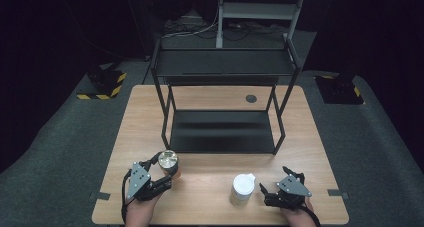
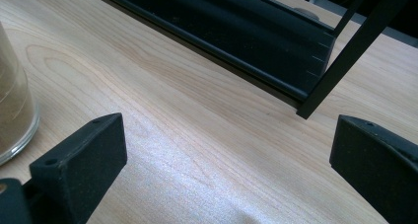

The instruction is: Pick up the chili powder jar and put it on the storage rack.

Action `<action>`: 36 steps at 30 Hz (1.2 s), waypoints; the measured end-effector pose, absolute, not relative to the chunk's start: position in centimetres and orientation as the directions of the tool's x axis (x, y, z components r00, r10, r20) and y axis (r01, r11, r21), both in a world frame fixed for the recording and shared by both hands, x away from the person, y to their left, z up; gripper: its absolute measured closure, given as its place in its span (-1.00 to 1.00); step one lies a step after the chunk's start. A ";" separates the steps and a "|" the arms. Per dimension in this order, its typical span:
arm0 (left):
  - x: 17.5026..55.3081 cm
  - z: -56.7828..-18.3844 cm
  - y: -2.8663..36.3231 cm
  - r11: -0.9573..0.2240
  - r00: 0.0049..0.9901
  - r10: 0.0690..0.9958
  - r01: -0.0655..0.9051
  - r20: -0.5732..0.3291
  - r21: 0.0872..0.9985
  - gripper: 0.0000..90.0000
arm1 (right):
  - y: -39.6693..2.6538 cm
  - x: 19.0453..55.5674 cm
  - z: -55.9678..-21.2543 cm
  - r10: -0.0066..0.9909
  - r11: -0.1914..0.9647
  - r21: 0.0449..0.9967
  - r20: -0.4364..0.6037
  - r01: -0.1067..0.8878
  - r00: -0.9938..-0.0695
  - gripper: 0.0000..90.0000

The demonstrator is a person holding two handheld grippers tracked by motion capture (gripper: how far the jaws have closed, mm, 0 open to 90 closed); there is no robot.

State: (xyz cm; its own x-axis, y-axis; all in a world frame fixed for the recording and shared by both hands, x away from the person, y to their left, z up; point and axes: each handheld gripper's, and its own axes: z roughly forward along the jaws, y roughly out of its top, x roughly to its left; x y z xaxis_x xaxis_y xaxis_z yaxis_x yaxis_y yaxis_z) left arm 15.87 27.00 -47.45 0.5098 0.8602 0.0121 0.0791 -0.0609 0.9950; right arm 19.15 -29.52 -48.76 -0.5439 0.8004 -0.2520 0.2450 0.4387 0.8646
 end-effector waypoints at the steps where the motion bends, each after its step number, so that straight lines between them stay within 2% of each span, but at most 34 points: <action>1: 15.9 -47.4 26.8 -0.054 0.510 0.860 0.079 0.007 0.995 -0.24 | -29.5 19.2 -48.8 0.799 0.443 0.863 -0.256 0.243 -0.545 -1.00; 13: 16.1 -46.2 25.6 -0.017 0.536 0.844 0.072 -0.024 0.997 -0.24 | -29.3 19.1 -48.7 0.793 0.454 0.858 -0.268 0.239 -0.547 -1.00; 18: 16.2 -45.0 25.2 -0.048 0.547 0.837 0.042 0.017 0.998 -0.24 | -29.4 19.2 -48.7 0.795 0.449 0.860 -0.261 0.242 -0.548 -1.00; 27: 16.5 -43.8 25.8 -0.028 0.545 0.839 0.036 0.003 0.999 -0.24 | -29.4 19.2 -48.7 0.794 0.451 0.859 -0.262 0.243 -0.548 -1.00; 36: 17.2 -41.5 25.7 -0.034 0.547 0.836 0.001 0.028 0.999 -0.24 | -29.4 19.2 -48.7 0.796 0.449 0.860 -0.260 0.244 -0.547 -1.00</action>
State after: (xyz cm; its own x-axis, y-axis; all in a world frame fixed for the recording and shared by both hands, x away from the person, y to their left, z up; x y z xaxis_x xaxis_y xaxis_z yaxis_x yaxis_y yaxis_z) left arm 17.16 25.69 -41.47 0.5475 0.8364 0.0277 0.0014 -0.0340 0.9994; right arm 19.22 -29.42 -48.71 -0.5474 0.7955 -0.2598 0.2438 0.4485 0.8599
